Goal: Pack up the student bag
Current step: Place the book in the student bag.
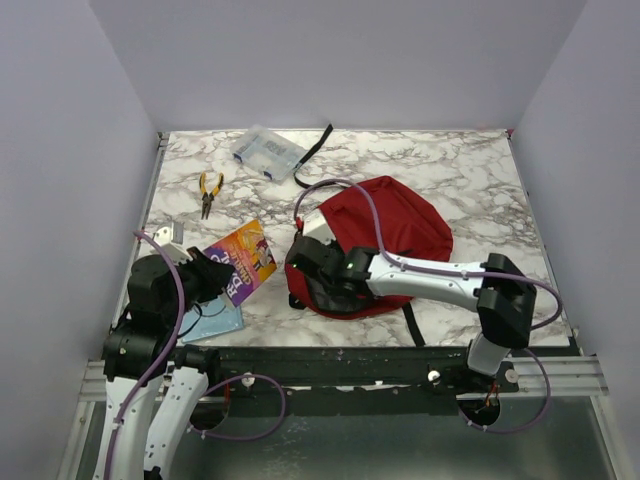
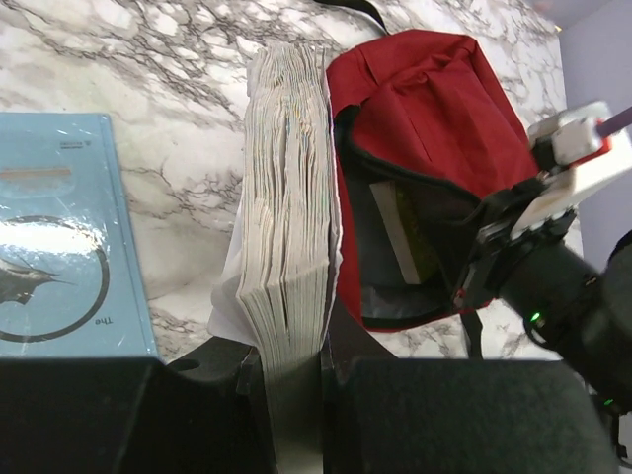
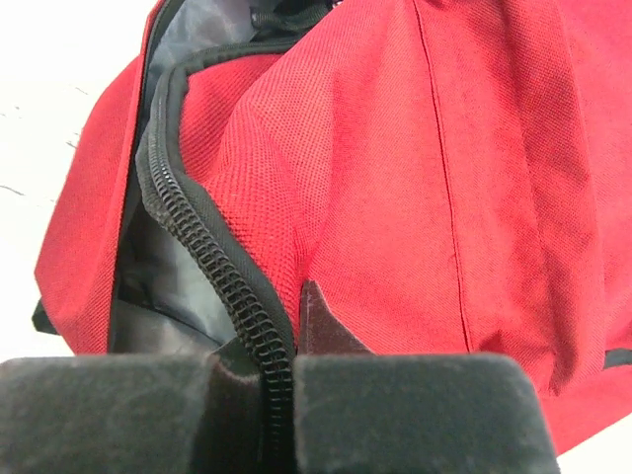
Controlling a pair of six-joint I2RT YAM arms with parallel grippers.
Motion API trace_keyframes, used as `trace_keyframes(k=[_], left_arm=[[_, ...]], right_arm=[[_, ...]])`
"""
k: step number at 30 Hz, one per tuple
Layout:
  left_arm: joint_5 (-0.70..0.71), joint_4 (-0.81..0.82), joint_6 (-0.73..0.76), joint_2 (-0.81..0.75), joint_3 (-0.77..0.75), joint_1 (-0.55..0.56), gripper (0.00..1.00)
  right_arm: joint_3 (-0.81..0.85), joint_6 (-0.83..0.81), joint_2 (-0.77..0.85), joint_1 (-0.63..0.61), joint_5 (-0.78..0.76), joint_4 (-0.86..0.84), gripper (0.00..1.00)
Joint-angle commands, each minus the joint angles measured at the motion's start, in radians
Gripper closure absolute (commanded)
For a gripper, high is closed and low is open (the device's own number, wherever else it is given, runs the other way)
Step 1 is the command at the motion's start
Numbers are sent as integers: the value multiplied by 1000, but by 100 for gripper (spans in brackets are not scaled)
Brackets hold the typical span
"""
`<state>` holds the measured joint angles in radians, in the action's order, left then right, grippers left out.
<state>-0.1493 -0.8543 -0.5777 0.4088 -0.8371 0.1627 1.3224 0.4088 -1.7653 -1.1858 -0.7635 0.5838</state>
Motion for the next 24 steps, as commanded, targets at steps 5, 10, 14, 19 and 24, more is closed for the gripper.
trace_keyframes(k=[5,10,14,19,24], left_arm=[[-152,106,-56,24,37,-5,100],[-217,153,-86,34,84,-5,100],[-290,194,-113,53,115,-5,100],[-364,248,-165,53,171,-5,100],[-446,318,-205,63,231,-4,100]], right_arm=[[-96,20,185,147,535,-171,99],[-107,29,217,198,628,-170,100],[-124,38,240,247,717,-190,99],[-153,68,257,319,884,-236,100],[-161,61,269,356,917,-232,100]])
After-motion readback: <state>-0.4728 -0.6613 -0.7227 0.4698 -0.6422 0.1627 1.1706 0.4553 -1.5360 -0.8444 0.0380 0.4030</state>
